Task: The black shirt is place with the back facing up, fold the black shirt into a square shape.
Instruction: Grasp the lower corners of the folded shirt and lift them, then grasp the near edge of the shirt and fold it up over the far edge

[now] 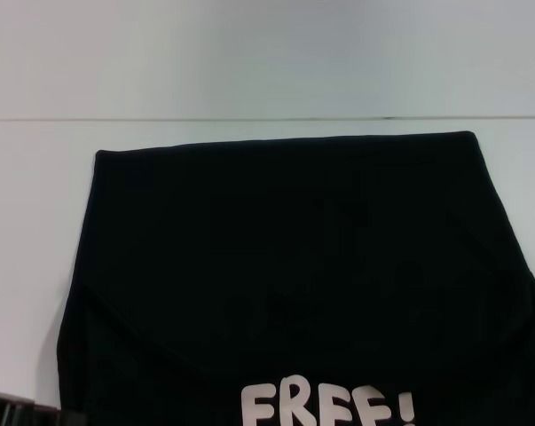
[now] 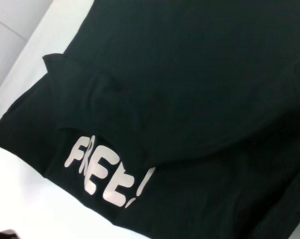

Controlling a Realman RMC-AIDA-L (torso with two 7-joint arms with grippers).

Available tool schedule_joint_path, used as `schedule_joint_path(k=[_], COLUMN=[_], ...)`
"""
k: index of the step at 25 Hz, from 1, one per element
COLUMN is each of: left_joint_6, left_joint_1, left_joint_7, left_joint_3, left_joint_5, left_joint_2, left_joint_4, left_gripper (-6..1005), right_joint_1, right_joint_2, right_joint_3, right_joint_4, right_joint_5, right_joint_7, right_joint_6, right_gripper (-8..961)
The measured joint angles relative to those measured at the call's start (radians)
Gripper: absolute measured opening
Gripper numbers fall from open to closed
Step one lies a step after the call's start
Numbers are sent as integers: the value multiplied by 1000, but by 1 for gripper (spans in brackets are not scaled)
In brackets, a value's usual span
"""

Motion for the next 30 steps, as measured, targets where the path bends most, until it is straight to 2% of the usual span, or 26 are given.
schedule_joint_path(k=[12,16,20,21,22,23,26,30], left_joint_6=[51,47,16,16,-4,-69,-170,-359], left_joint_1=[-5,-33,-97,-97,-118,-165,-221,-285], left_joint_7=[24,24,13,13,6,-13,-38,-64], left_joint_3=[-39,-39,-40,-40,-40,-42,-41,-36], left_joint_5=[37,26,-18,-18,-31,-48,-53,-55], left_joint_2=[4,12,39,39,49,69,89,107], left_joint_4=[7,4,-5,-5,-11,-36,-79,-150], left_gripper=[1,1,2,2,1,1,0,2], right_joint_1=[-32,9,53,70,88,108,165,230], right_joint_2=[-13,-18,-20,-21,-21,-22,-22,-9], right_joint_3=[18,69,114,129,144,156,173,176], right_joint_4=[-1,-1,-1,-1,-1,-1,1,10], right_joint_5=[-5,-1,0,0,2,3,4,7], right_joint_7=[-37,-64,-80,-82,-82,-81,-68,-37], right_joint_6=[-62,-56,-45,-35,-19,-1,60,161], right_gripper=[104,108,111,112,113,114,117,120])
